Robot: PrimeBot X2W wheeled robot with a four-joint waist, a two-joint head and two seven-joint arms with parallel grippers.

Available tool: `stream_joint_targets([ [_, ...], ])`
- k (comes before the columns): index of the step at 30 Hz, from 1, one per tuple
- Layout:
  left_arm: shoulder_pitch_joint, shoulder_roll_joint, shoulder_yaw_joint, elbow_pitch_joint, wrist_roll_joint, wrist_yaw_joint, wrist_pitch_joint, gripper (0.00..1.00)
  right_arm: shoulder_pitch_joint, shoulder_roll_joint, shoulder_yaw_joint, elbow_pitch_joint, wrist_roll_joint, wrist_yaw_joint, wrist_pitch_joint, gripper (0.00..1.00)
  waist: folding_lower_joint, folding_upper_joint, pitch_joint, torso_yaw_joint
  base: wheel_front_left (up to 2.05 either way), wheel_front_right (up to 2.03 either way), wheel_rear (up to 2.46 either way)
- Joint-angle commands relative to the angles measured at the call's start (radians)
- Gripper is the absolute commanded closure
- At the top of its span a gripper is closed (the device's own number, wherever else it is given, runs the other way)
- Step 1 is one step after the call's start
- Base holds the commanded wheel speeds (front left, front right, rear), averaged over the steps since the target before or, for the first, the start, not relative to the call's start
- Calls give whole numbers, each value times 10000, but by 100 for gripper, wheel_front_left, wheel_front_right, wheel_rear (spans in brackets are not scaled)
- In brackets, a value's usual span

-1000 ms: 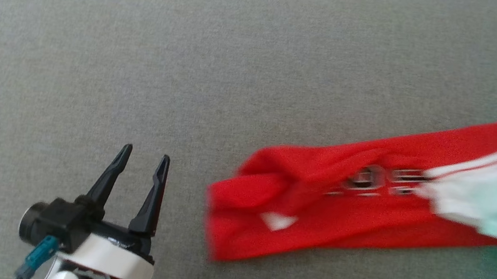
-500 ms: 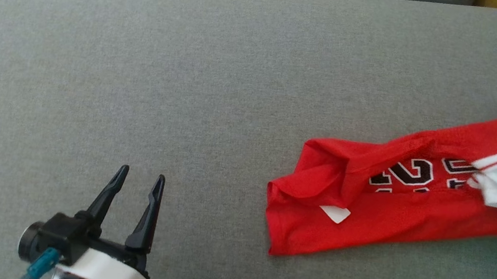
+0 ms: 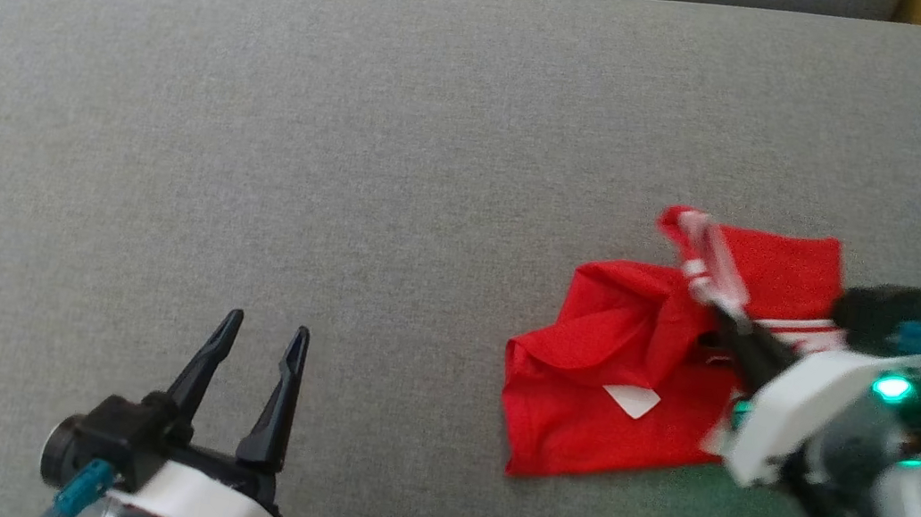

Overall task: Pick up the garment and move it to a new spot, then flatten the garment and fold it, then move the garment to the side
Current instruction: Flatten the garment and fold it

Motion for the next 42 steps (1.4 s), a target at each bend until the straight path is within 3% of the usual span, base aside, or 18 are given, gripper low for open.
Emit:
stream_joint_targets([
  [1,-249,-66,233,-242,-26,83,-89,0,-262,326,420,-322,-207,-7,-219,100,0,0,12,10,0,0,0],
  [6,-362,-67,102,-151,-55,98,-89,0,-205,1525,1207,282,-736,-7,-813,100,0,0,6,155,0,0,0],
  [14,-370,-67,125,-75,12,82,-89,0,-285,2149,1657,1535,-1260,-7,-1710,100,0,0,-50,333,0,0,0],
  [15,-359,-67,127,-60,12,80,-89,0,-300,2164,1716,1621,-1216,-7,-1794,95,0,0,-78,340,0,0,0],
  [16,-346,-67,137,-48,11,79,-89,0,-316,2174,1779,1686,-1151,-7,-1878,75,0,0,-103,340,0,0,0],
  [17,-333,-67,148,-36,10,78,-89,0,-328,2181,1851,1730,-991,-7,-1979,41,0,0,-130,337,0,0,0],
  [18,-318,-67,158,-22,7,78,-89,0,-335,2185,1966,1748,-718,-7,-2088,15,0,0,-164,332,0,0,0],
  [19,-301,-67,171,-7,8,79,-89,0,-347,2186,2075,1747,-436,-7,-2222,0,0,0,-204,326,0,0,0],
  [24,-159,-68,271,111,53,63,-89,0,-285,2190,2117,1666,835,-7,-3250,0,0,0,-517,277,0,0,0],
  [29,-18,-68,352,131,76,66,-89,0,25,2191,1720,1389,1364,-7,-4014,0,0,0,-752,228,0,0,0],
  [33,155,-68,468,95,80,82,-89,0,452,2191,653,982,468,-7,-4782,0,0,0,-932,119,0,0,0],
  [39,305,-68,560,-22,57,131,-89,0,1019,2181,-930,621,-1940,-7,-5464,0,0,0,-1049,70,0,0,0],
  [40,310,-68,560,-43,31,155,-89,0,1082,2181,-1083,681,-2167,-7,-5464,9,0,0,-1043,90,0,0,0],
  [41,306,-68,550,-55,17,166,-89,0,1115,2174,-1181,743,-2363,-7,-5469,45,0,0,-1015,119,0,0,0],
  [42,291,-68,539,-65,1,177,-89,0,1132,2166,-1250,838,-2504,-7,-5458,71,0,0,-972,156,0,0,0],
])
